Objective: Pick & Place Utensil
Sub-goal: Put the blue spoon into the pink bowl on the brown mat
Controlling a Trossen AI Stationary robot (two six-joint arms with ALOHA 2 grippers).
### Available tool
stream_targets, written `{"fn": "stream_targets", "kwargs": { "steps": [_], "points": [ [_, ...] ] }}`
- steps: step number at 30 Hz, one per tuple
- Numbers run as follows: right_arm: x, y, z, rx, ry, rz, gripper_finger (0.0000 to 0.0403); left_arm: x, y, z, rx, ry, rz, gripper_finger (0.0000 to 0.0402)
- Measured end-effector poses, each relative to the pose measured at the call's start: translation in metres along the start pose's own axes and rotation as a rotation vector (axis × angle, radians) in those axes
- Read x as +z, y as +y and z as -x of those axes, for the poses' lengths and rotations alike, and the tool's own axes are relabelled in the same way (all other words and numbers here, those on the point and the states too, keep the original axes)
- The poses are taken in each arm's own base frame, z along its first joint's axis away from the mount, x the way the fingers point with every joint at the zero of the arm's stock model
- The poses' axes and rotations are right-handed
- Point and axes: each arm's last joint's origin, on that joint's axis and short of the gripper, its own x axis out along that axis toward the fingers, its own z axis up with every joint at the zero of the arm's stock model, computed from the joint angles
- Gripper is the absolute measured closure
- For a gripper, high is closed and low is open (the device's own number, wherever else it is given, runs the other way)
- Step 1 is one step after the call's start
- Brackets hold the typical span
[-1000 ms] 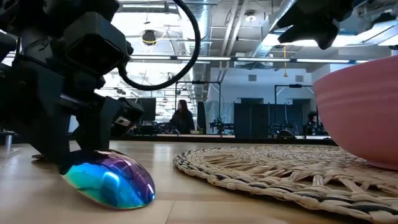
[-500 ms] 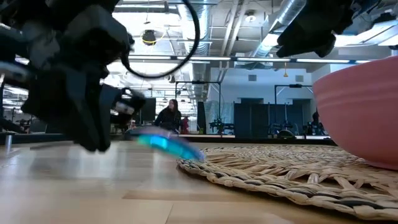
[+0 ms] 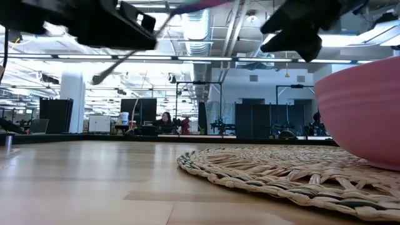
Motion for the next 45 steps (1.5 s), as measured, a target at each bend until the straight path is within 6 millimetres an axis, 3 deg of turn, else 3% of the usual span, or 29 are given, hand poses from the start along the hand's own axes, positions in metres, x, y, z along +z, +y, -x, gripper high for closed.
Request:
{"fn": "stream_targets", "kwargs": {
  "steps": [8,15,22,45],
  "points": [
    [0.018,-0.007,-0.01,0.108,-0.056,-0.1,0.0217,-0.002,0.007,0.0,0.238,0.12,-0.354,0.0383],
    [0.014,-0.014,-0.033,0.185,0.009,-0.115,0.0217,0.004,0.015,0.001,0.338,0.096,-0.448,0.0382],
    [0.02,-0.015,-0.048,0.293,-0.042,-0.15,0.0217,-0.002,0.031,0.0,0.383,0.141,-0.437,0.0379],
    [0.043,-0.018,-0.018,0.344,-0.117,-0.115,0.0267,0.001,0.026,0.0,0.383,0.128,-0.435,0.0395]
  ]
}}
